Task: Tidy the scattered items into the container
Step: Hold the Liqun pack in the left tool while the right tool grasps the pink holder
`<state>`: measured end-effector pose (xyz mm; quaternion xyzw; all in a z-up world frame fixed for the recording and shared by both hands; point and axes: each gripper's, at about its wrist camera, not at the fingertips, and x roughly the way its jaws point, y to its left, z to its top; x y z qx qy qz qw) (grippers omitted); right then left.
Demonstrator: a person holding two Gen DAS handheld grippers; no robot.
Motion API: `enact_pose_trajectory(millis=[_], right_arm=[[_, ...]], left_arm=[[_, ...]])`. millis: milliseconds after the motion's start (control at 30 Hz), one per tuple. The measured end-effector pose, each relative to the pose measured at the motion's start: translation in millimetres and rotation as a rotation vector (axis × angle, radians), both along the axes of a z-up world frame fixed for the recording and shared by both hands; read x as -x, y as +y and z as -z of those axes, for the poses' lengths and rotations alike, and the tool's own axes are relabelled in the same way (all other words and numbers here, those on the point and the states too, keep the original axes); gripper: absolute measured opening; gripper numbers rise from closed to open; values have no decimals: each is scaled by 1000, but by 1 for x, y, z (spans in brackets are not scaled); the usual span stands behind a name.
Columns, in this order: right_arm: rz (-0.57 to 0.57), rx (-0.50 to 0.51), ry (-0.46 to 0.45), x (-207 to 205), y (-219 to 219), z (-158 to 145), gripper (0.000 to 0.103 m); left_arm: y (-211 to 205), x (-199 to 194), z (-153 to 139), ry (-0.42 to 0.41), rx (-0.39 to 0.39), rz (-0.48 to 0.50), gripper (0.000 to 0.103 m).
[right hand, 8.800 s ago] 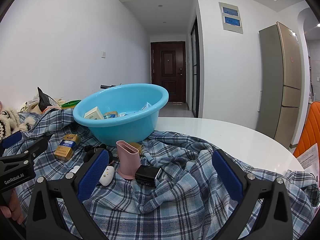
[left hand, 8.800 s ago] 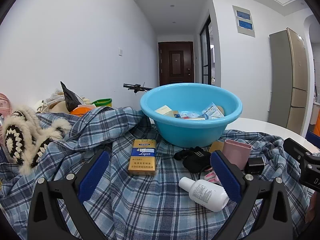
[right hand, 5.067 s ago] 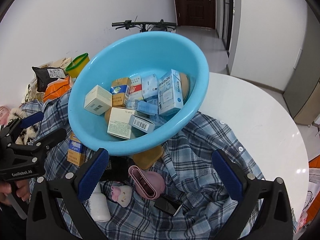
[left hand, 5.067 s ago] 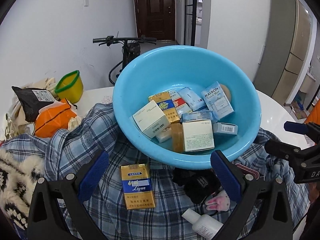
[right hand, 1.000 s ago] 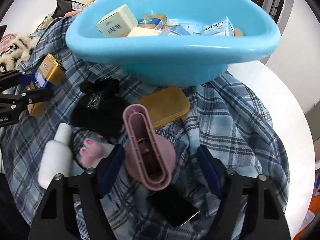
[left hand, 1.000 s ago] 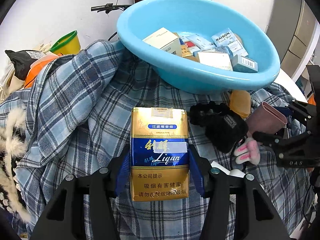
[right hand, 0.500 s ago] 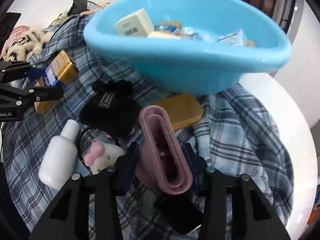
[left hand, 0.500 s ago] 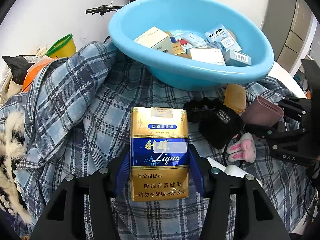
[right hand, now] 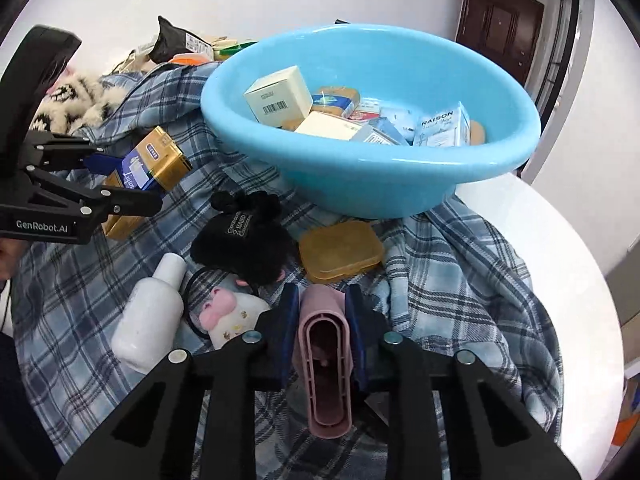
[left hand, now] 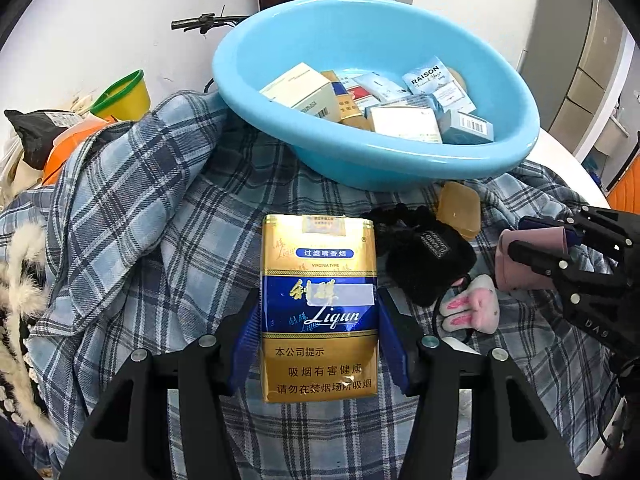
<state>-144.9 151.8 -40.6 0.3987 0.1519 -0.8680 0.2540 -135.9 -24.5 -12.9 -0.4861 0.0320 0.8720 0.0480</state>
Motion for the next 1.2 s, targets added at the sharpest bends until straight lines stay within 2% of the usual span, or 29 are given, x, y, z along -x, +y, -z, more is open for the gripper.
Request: enact_pose_trajectory(millis=[100, 167, 200, 233, 400, 533, 600, 700, 833, 967, 1033, 1200], right_arm=[[-19, 7, -17, -4, 9, 1, 24], [-20, -18, -42, -1, 9, 7, 33], [-32, -48, -67, 1, 7, 14, 42], [-44, -83, -97, 4, 4, 22, 46], [-24, -72, -90, 7, 6, 31, 47], [-39, -73, -77, 7, 6, 37, 54], [-36, -91, -41, 3, 4, 38, 53], [7, -62, -39, 3, 8, 36, 51], [40, 27, -31, -1, 22, 21, 51], [47, 139, -35, -8, 38, -7, 51], [55, 154, -11, -12, 36, -21, 51], [56, 113, 84, -28, 31, -43, 51]], left_arm=[[1, -1, 0, -2, 1, 6, 56], [1, -2, 0, -3, 3, 7, 56], [1, -2, 1, -4, 5, 7, 56], [1, -2, 1, -5, 6, 7, 56], [2, -3, 1, -4, 4, 6, 56], [6, -3, 4, -13, 4, 16, 56], [8, -3, 5, -18, 2, 24, 56], [10, -3, 6, -20, -2, 25, 56], [8, -4, 5, -15, -3, 23, 56], [8, -3, 5, -13, 0, 21, 56], [9, -3, 5, -14, -3, 21, 56], [14, -4, 4, -10, -6, 33, 56]])
